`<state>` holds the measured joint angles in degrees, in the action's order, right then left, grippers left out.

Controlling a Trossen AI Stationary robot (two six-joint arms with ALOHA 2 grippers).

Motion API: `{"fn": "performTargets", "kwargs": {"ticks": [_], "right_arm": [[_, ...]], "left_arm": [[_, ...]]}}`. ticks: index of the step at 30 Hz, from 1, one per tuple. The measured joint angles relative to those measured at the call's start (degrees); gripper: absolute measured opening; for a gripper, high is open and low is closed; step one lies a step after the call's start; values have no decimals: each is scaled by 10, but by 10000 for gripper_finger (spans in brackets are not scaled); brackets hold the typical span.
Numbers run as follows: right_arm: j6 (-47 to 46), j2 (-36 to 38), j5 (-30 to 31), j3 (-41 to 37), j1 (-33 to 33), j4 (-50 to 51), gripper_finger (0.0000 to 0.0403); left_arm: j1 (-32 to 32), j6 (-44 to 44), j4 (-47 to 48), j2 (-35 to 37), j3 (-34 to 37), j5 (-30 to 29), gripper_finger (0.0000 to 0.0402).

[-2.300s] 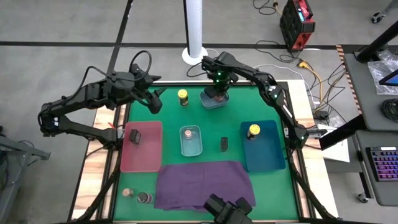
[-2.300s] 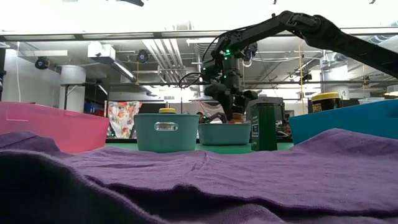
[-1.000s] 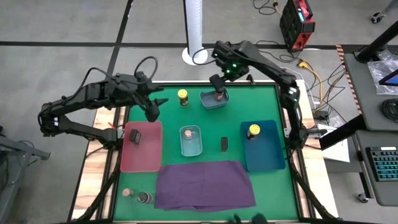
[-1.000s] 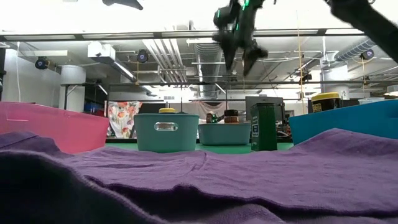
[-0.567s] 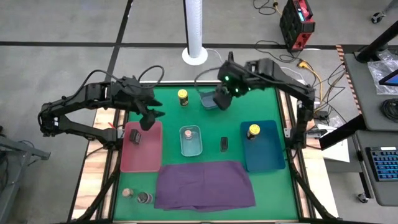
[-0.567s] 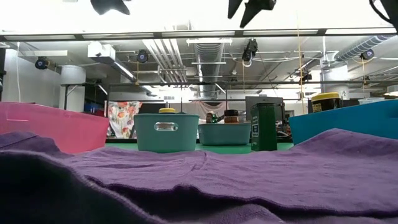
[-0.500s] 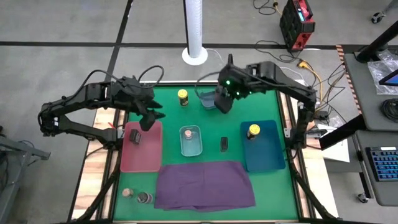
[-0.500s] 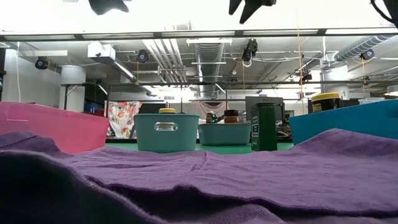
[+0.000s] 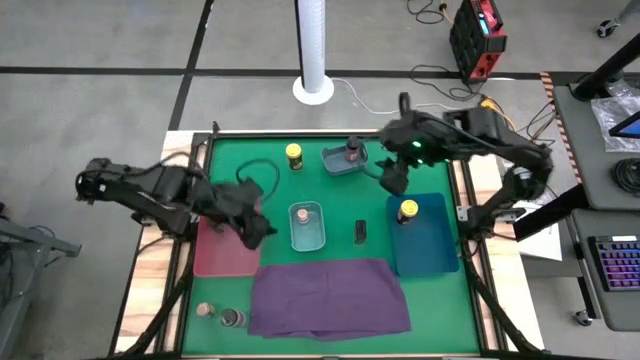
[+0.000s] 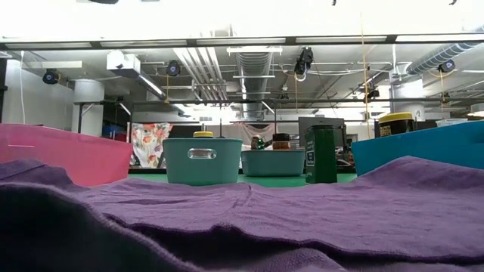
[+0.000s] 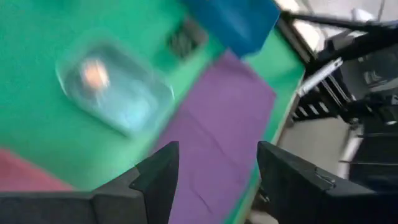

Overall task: Sort spices by type
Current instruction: Put the black seasoning bottle into the gray bin

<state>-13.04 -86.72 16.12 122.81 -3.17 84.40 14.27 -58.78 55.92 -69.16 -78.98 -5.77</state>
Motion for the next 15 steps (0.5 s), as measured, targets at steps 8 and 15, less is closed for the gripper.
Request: {"fn": "performTargets", "kwargs": {"ticks": [8, 15], "right_arm": [[9, 142, -30, -225, 14, -150, 205], [-32, 209, -51, -359, 14, -254, 221]], "left_arm": [[130, -335, 46, -49, 0, 209, 200], [219, -428, 51, -94, -11, 239, 200]]}}
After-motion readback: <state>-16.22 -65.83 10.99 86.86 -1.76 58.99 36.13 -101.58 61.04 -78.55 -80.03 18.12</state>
